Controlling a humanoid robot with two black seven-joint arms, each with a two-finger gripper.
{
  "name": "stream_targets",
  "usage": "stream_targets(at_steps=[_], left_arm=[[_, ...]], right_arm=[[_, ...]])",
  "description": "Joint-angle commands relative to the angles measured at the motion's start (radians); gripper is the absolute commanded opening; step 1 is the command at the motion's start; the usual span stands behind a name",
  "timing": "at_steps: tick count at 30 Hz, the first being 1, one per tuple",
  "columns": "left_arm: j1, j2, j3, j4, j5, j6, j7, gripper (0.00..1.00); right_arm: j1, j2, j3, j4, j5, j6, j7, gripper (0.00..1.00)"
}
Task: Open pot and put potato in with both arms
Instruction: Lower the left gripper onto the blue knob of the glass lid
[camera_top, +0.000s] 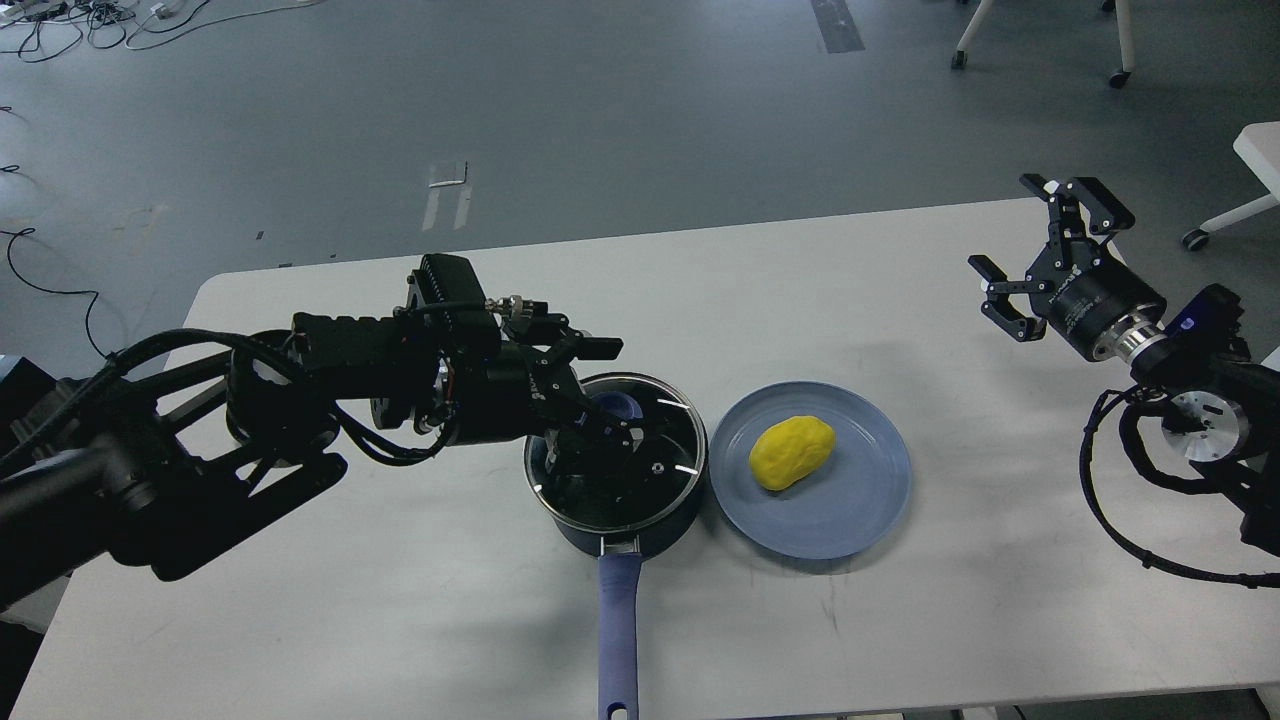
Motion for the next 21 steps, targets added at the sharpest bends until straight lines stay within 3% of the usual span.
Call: stream_targets(at_steps=[1, 21], left_arm=[[0.005, -0.008, 0.018, 0.04, 0.009, 0.018, 0.0, 0.98], [0.065, -0.01, 0.027, 0.086, 0.02, 0.041, 0.0, 0.93]], right_arm=[[0.001, 0.001, -0.001, 0.001, -0.001, 0.0, 0.0, 1.0], [0.001, 0.001, -0.001, -0.001, -0.001, 0.0, 0.0, 1.0]])
